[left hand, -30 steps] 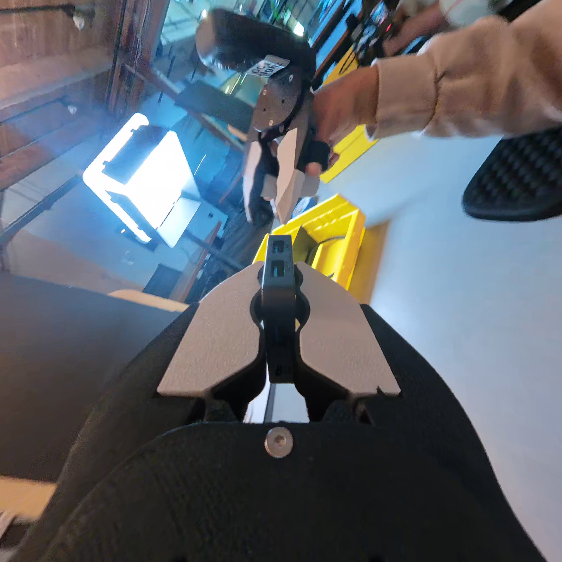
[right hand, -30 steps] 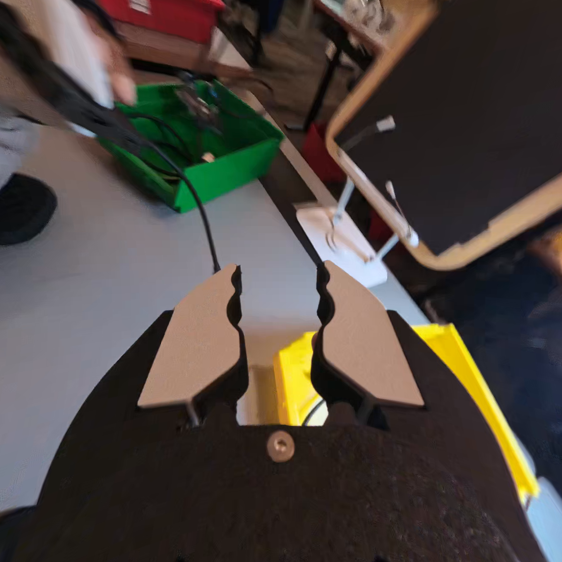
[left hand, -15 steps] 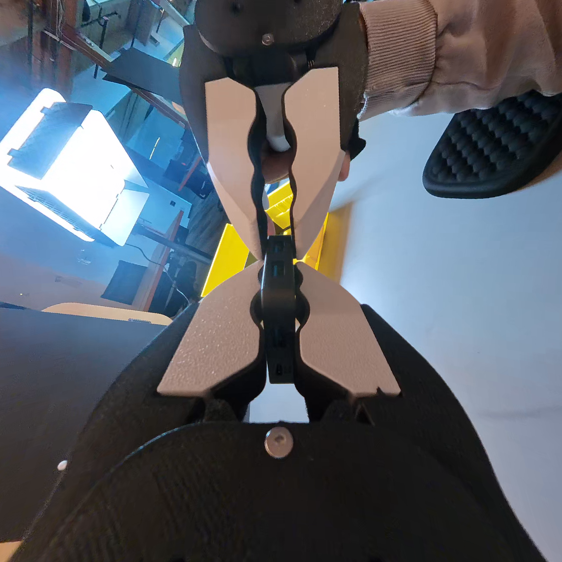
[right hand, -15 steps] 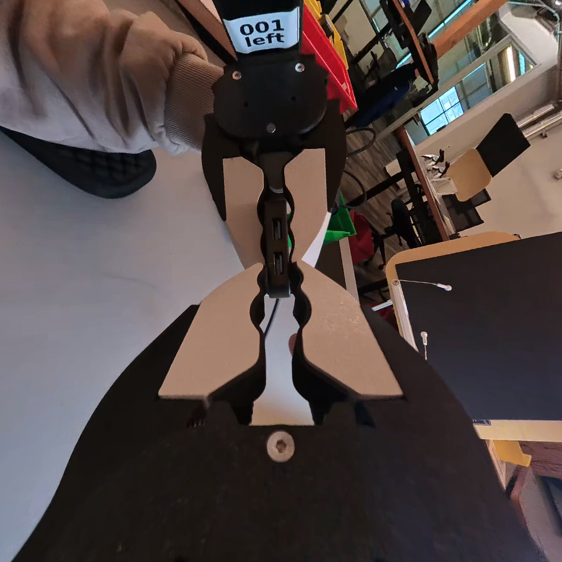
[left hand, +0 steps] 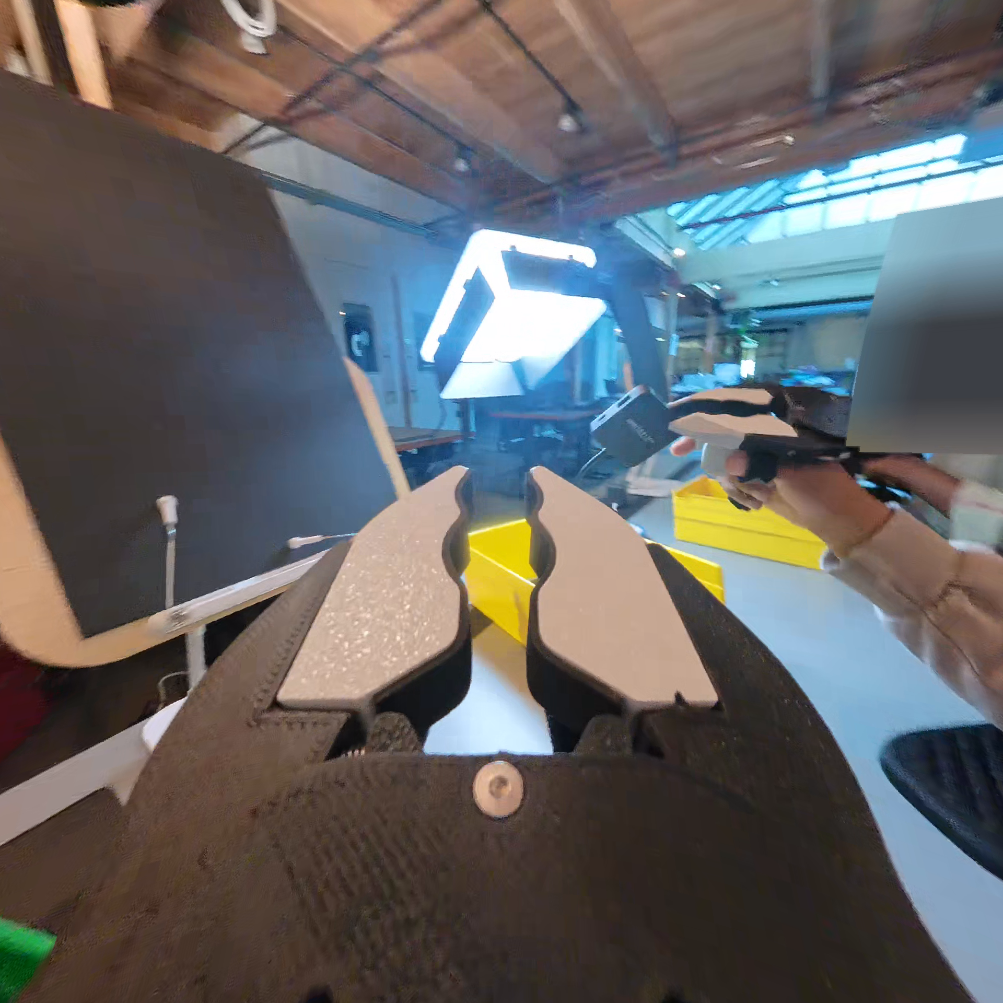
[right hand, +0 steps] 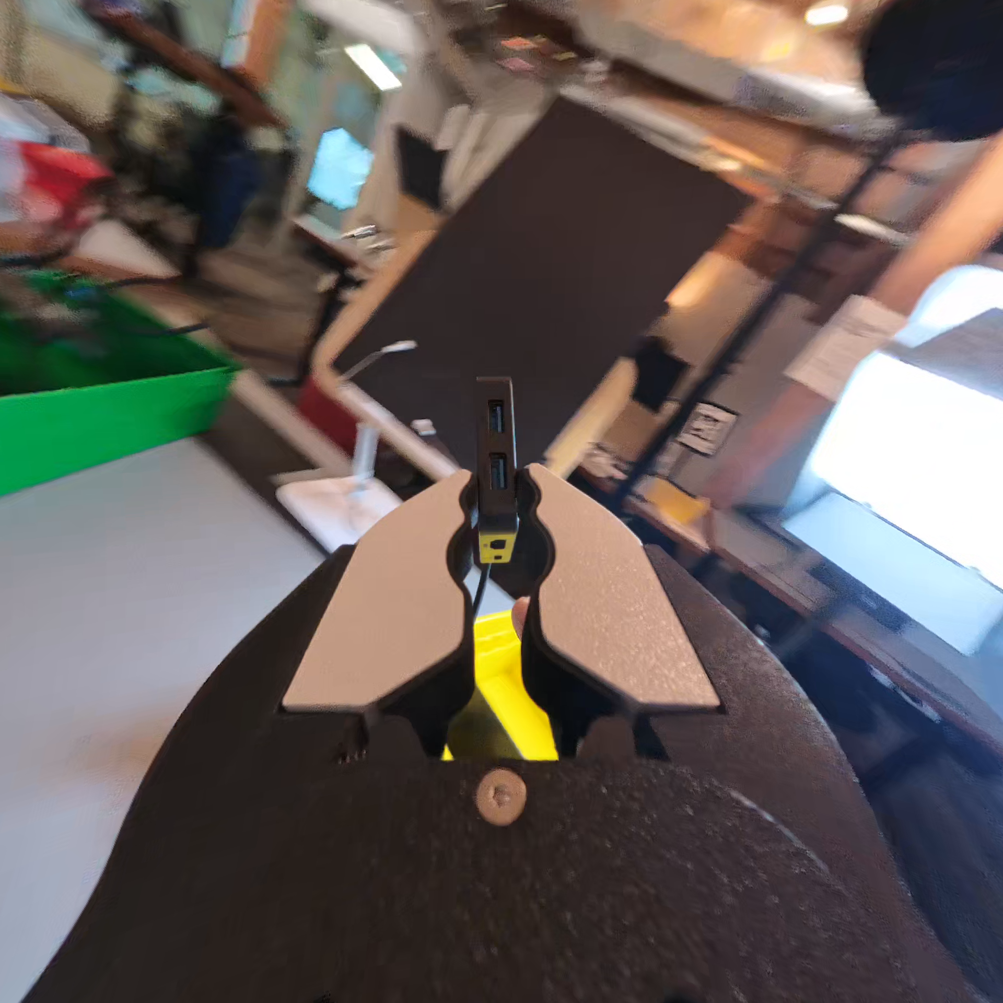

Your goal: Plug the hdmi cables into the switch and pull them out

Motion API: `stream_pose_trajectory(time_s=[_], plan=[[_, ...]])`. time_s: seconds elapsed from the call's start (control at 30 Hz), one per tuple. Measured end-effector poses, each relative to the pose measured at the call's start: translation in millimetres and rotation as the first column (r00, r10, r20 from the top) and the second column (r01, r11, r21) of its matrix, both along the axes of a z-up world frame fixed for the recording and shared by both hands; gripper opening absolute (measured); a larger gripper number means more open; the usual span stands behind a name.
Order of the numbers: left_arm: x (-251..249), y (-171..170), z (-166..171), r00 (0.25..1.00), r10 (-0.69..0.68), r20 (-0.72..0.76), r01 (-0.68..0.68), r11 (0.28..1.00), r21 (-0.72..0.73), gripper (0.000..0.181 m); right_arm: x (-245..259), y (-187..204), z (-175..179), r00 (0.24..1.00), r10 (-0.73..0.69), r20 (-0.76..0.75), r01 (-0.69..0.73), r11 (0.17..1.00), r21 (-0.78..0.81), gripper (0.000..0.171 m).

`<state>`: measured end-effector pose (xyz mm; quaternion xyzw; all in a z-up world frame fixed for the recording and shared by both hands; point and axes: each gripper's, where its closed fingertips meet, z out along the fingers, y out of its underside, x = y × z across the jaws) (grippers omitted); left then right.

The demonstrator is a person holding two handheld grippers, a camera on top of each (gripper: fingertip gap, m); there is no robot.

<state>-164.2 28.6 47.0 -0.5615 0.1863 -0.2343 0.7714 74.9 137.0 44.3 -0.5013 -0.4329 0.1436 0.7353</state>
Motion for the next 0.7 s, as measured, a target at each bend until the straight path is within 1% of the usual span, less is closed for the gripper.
stream_pose_trajectory(time_s=[0.03, 0.13, 0.2, 0.27, 0.37, 0.43, 0.5, 0.6, 0.67, 0.7], plan=[[-8, 3, 0, 0.999, 0.033, 0.021, -0.033, 0.999, 0.0, 0.017, 14, 18, 2, 0.995, -0.074, -0.073, 0.075, 0.997, 0.008, 0.014], [-25, 11, -4, 0.991, 0.107, 0.076, -0.106, 0.994, -0.024, 0.016, 44, 66, -5, 0.95, -0.236, -0.207, 0.239, 0.971, -0.009, 0.014], [-32, 17, -9, 0.985, 0.131, 0.108, -0.126, 0.991, -0.053, 0.017, 53, 99, -13, 0.922, -0.287, -0.26, 0.286, 0.957, -0.044, 0.013], [-39, 23, -15, 0.98, 0.163, 0.113, -0.155, 0.985, -0.077, 0.017, 53, 132, -18, 0.912, -0.301, -0.278, 0.282, 0.953, -0.106, 0.013], [-49, 29, -23, 0.974, 0.204, 0.097, -0.194, 0.976, -0.103, 0.017, 36, 167, -19, 0.941, -0.227, -0.251, 0.188, 0.968, -0.168, 0.013], [-55, 31, -25, 0.971, 0.215, 0.103, -0.204, 0.973, -0.11, 0.017, 22, 185, -27, 0.968, -0.191, -0.165, 0.152, 0.962, -0.225, 0.013], [-61, 32, -27, 0.968, 0.225, 0.115, -0.211, 0.97, -0.118, 0.017, 15, 198, -46, 0.98, -0.185, -0.066, 0.163, 0.954, -0.253, 0.014], [-67, 34, -29, 0.964, 0.233, 0.124, -0.218, 0.968, -0.128, 0.016, 10, 208, -105, 0.98, -0.123, 0.159, 0.173, 0.917, -0.359, 0.014], [-70, 33, -28, 0.962, 0.248, 0.113, -0.234, 0.964, -0.122, 0.015, 13, 205, -142, 0.945, -0.08, 0.317, 0.209, 0.894, -0.395, 0.015], [-71, 33, -27, 0.961, 0.257, 0.105, -0.244, 0.962, -0.119, 0.015, 12, 201, -152, 0.933, -0.056, 0.356, 0.208, 0.89, -0.405, 0.014]])
